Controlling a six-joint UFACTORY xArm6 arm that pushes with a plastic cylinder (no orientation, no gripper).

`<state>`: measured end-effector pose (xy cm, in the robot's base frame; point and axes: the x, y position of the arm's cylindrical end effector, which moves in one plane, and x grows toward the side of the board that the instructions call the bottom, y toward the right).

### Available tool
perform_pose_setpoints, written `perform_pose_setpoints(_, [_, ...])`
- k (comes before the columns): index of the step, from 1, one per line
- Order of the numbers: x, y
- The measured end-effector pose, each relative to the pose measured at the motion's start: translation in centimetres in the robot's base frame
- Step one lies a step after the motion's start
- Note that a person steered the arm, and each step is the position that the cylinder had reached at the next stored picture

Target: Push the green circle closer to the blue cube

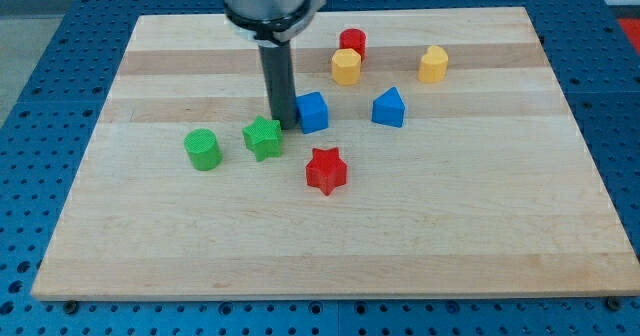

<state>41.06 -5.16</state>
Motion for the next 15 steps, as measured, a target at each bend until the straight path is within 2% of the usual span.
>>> perform_pose_setpoints(1, [0.0, 2.0])
perform_pose_setpoints(3, [-1.3, 2.3])
perform_pose_setpoints(10, [-1.4, 5.8])
perform_pose_setpoints(11, [-1.4, 4.7])
perform_pose_setpoints(15, [-1.5, -8.1])
